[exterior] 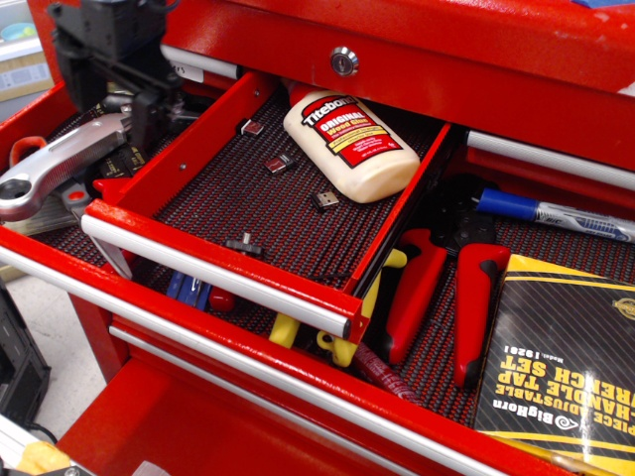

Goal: Pick up box cutter and put into drawer

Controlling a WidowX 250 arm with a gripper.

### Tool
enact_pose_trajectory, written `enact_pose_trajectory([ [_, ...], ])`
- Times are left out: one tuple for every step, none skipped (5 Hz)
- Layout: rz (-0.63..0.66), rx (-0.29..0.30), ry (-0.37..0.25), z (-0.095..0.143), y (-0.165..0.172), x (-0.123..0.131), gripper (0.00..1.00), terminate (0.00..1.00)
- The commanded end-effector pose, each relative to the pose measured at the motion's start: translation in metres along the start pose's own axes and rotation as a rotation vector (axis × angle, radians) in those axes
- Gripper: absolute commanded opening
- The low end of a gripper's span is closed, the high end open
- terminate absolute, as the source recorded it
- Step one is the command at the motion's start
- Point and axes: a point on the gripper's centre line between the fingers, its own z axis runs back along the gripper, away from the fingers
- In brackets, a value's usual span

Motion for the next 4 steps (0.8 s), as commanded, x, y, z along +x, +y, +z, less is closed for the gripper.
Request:
enact_pose_trajectory([
  [-0.036,0.007,-0.049,-0.026,0.028,0.001,1.00,0.00],
  [-0.051,0.015,-0.057,-0.034,0.040,-0.006,1.00,0.00],
  [-0.040,-0.016,-0.077,-0.051,0.042,-0.013,1.00,0.00],
  [-0.006,-0.052,-0.041,-0.052,0.035,-0.015,0.00,0.00],
])
